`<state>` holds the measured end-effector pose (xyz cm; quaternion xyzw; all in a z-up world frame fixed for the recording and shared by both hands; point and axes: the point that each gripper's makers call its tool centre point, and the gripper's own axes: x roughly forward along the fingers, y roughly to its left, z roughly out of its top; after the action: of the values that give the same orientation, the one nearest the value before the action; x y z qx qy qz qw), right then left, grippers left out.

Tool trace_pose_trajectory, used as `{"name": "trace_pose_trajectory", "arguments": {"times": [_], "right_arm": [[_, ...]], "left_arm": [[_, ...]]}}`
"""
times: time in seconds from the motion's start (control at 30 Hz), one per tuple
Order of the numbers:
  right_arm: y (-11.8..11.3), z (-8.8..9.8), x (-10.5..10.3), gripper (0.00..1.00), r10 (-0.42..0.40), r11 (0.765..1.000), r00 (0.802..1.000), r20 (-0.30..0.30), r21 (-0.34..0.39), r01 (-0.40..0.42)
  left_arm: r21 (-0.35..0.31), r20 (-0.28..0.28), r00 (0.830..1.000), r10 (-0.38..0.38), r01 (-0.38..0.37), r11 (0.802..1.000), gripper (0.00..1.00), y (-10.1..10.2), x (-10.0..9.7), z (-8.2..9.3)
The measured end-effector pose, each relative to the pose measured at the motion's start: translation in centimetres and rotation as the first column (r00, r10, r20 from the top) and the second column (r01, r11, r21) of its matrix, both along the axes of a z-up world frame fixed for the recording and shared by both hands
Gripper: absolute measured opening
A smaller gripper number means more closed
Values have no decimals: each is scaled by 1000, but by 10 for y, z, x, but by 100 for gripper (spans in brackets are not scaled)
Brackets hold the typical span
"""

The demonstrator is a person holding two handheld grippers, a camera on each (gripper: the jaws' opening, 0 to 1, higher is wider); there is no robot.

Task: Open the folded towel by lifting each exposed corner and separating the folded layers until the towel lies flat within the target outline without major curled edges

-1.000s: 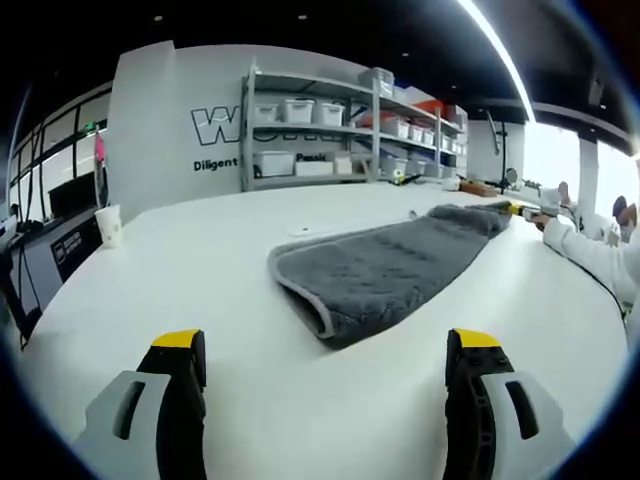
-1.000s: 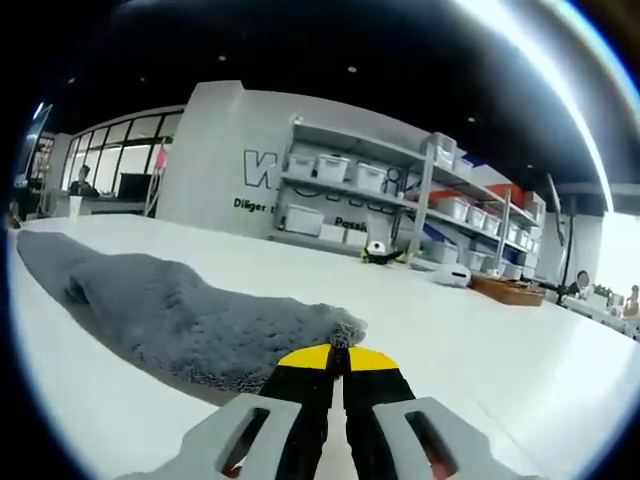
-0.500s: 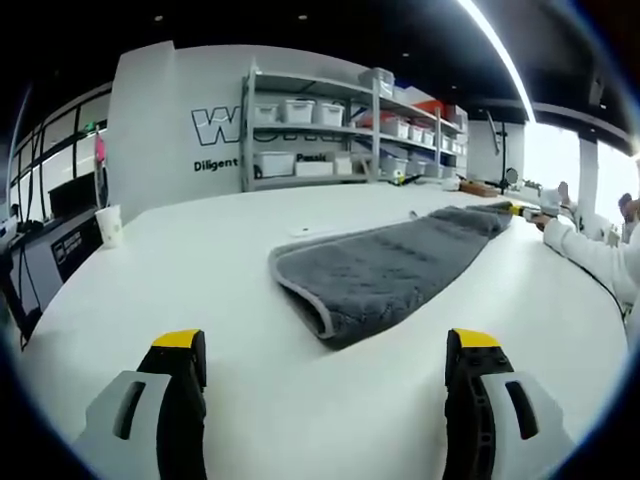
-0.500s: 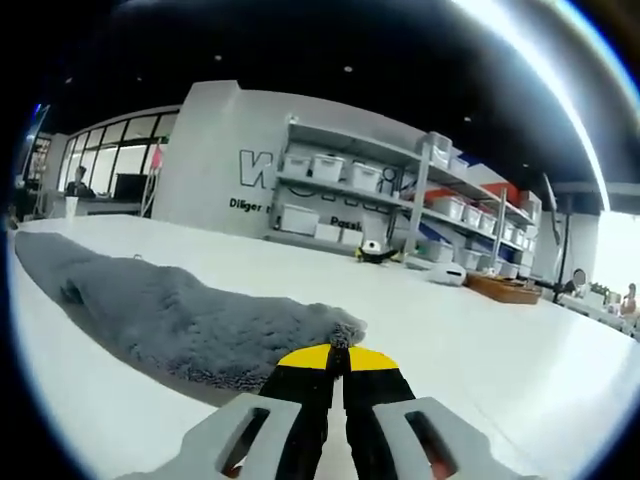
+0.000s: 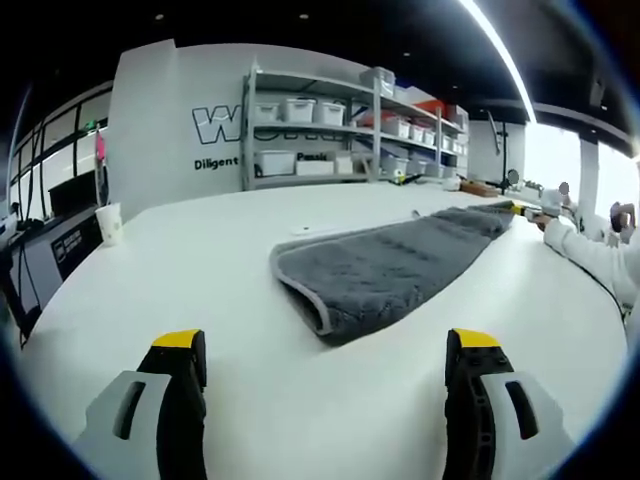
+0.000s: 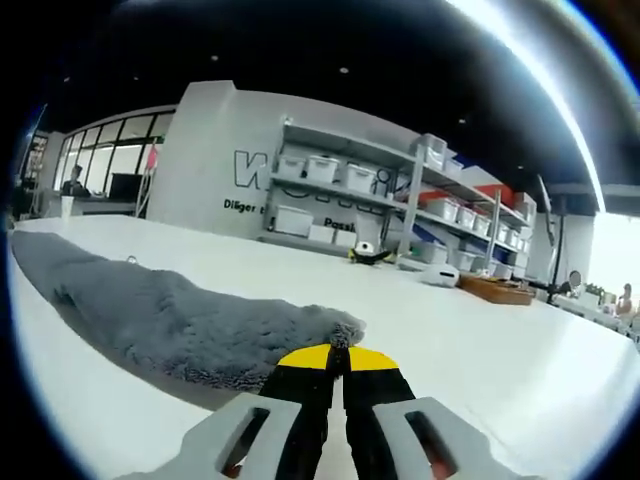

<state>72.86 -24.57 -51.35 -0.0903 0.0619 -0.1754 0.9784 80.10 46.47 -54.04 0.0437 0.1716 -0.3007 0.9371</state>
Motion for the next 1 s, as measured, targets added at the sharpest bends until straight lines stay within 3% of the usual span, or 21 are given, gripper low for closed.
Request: {"name": "trace_pose_trajectory", "arguments": {"times": [0.5, 0.8, 1.0], "right_arm": [[-8, 2, -6, 0, -37, 999, 999, 9, -2, 37], [-17, -3, -11, 0, -73, 997, 997, 8, 35, 73], [-18, -9, -10, 0, -75, 997, 997, -17, 34, 76]], "left_arm": [[-1, -5, 1000, -2, 2, 1000, 97, -1, -1, -2], [-3, -5, 1000, -2, 2, 1000, 97, -1, -1, -1], [-4, -8, 1000, -4, 4, 1000, 97, -2, 0, -2]]}}
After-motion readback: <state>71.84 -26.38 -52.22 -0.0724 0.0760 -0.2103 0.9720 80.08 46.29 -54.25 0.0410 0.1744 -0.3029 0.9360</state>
